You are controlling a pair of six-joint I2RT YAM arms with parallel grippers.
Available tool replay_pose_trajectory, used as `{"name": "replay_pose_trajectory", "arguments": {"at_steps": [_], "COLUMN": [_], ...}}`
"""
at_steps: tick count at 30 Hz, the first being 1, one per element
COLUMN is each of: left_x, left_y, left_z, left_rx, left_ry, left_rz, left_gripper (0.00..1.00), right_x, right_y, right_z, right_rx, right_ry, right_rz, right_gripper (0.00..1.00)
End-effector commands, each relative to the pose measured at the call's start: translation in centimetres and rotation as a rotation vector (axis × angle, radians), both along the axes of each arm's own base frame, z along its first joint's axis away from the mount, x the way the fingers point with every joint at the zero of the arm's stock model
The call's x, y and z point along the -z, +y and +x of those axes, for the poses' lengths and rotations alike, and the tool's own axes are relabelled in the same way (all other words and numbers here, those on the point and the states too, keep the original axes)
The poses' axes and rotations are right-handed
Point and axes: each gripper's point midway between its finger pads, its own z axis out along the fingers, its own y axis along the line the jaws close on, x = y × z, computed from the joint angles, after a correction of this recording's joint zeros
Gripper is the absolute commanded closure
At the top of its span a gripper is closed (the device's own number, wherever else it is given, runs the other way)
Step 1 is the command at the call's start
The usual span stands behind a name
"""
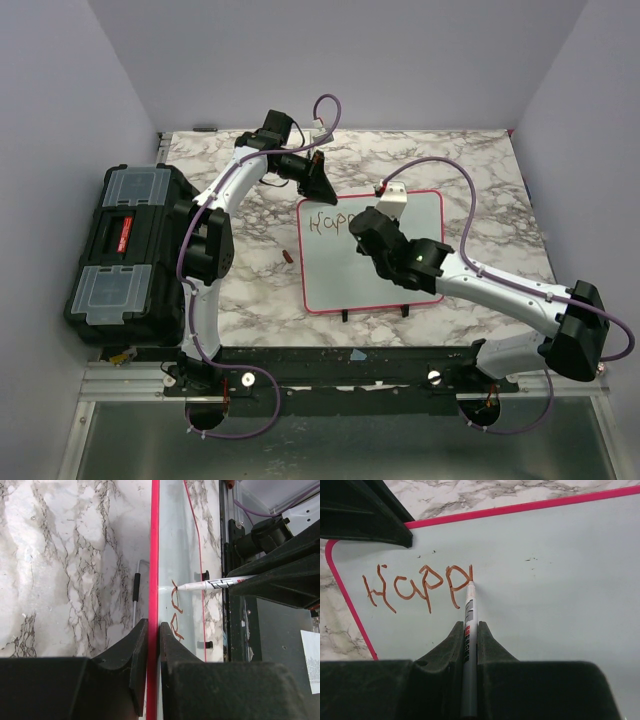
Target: Write a sentence on the whiteboard
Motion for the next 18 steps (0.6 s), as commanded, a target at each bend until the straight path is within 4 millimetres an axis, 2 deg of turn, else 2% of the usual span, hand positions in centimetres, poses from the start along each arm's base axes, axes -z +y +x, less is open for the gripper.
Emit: {"name": "replay_pose_trajectory", "arguments": {"at_steps": [1,7,15,18], "left_x": [-4.1,-4.1,-4.2,-4.1], "left_y": [0.1,0.1,0.2,0.1], "left_z": [-0.5,-0.5,-0.4,-0.3], "left_rx": [0.037,0.037,0.035,0.032], "left_ry": [-0.120,-0.121,-0.120,-0.118], "left_rz": [-0.094,-0.094,-0.097,-0.096], "left_gripper": [1.00,1.00,1.00,1.00], "right_x": [1.4,1.1,-3.4,-4.4], "right_y": [-0.6,-0.3,0.1,0.0], "right_z": [-1.2,-1.9,-1.3,-0.7], "right_rx": [-0.012,-0.038,-0.052,-0.033], "right_ry": [0.092,0.115,0.029,-0.011], "right_rz": [-0.018,0.018,0.091,0.093], "right_gripper": [0.99,0.99,0.99,0.99]}}
